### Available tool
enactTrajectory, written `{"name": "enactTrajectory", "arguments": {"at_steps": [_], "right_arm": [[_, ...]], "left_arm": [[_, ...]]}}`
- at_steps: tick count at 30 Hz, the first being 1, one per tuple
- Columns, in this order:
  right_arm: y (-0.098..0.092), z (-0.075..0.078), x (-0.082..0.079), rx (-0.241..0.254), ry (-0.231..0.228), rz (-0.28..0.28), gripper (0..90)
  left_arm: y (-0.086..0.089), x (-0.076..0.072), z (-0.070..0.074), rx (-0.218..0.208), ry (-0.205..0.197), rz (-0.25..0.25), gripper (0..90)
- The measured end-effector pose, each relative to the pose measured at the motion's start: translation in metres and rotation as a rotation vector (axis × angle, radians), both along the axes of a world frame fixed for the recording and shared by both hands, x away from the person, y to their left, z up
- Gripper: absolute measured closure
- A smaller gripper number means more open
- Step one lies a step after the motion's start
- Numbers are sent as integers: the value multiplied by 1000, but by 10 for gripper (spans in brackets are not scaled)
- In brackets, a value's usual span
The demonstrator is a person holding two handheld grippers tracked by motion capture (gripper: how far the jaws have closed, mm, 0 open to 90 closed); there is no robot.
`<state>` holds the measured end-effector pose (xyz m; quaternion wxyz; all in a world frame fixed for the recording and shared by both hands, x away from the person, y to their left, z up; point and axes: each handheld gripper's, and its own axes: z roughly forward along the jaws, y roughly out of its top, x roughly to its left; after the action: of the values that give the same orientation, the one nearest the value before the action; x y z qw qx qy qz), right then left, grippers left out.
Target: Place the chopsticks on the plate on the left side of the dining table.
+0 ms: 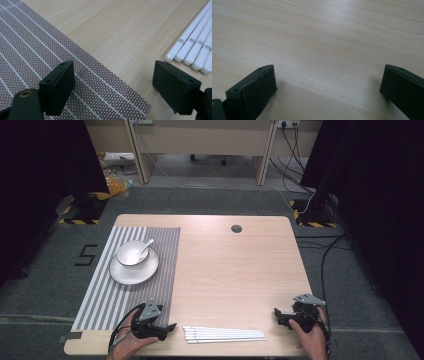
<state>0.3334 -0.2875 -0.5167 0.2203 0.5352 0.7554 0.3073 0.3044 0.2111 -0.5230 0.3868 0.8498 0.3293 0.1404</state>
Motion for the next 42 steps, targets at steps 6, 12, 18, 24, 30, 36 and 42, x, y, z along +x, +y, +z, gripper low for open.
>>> {"name": "enactTrajectory", "arguments": {"at_steps": [6,12,18,24,30,36,42], "right_arm": [[0,0,1,0,1,3,4],[-1,0,1,0,2,7,4],[-1,0,2,-1,2,11,4],[-2,0,3,-1,0,9,4],[-2,0,4,0,0,9,4],[-2,0,4,1,0,11,4],[-2,0,4,0,0,13,4]], "left_arm": [[-1,1,1,3,9,-6,155],[-5,5,8,20,35,-38,191],[-21,11,23,48,19,-89,221],[-49,20,42,91,36,-182,265],[-76,27,44,181,75,-268,305],[-91,32,42,221,96,-319,342],[-104,35,42,245,112,-371,383]]}}
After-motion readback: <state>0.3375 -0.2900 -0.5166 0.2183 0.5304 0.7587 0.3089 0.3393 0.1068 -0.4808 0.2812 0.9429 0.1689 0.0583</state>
